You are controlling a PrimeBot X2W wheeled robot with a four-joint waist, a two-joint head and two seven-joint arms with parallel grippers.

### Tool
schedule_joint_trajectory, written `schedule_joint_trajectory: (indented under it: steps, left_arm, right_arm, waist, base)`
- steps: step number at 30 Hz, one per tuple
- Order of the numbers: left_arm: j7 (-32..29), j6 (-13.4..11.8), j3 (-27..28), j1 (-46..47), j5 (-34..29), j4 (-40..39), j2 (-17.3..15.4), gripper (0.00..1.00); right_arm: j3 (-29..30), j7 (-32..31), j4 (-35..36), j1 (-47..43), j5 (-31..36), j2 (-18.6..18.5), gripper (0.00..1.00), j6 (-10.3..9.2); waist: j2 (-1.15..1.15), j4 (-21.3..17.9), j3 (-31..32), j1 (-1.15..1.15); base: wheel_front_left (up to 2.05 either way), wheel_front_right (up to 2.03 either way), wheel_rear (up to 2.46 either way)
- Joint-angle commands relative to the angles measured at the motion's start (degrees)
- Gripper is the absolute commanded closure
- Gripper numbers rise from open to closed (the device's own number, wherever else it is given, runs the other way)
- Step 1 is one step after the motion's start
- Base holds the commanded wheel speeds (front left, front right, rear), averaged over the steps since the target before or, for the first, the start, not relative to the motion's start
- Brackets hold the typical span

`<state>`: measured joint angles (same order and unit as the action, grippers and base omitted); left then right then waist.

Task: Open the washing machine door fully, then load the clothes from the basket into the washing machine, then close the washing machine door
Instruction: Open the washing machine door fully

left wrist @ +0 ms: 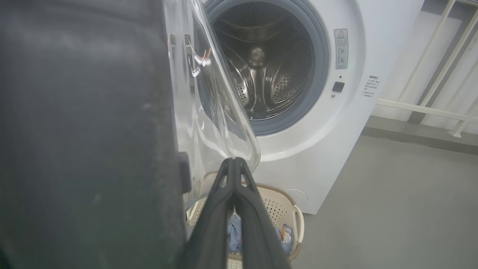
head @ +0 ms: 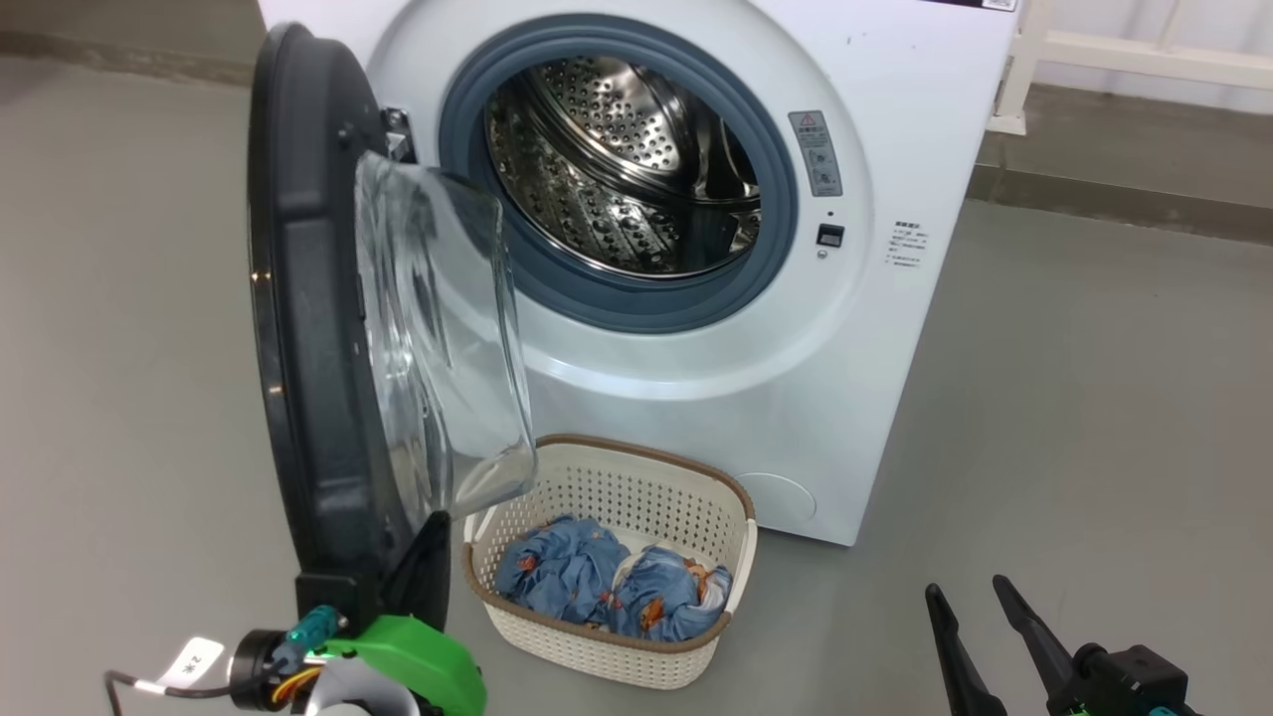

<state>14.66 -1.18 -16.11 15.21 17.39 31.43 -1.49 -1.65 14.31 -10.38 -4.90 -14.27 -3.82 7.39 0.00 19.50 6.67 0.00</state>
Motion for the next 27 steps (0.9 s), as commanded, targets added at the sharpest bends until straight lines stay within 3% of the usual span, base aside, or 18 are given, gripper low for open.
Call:
schedule_joint_trajectory:
  steps: [1,27]
  left_arm:
    - [0.34,-0.36,3.22,0.82,-0.62,-1.42,-2.07,1.00]
    - [0.34,-1.43,16.62,0.16,0.04,-3.81,-6.93,1.00]
  right_arm:
    - [-1.78,0.69,1.13,1.06,-0.15,-0.39,0.00,0.10]
    - [-3.61,0.69,1.23,0.89,-0.22,-2.74,0.00,0.10]
  waist:
    - [0.00,0.65,-0.07,0.00]
    - [0.00,4.66,-3.54,0.00]
  base:
    - [0.00,0.00,0.00]
    - [0.00,0.00,0.00]
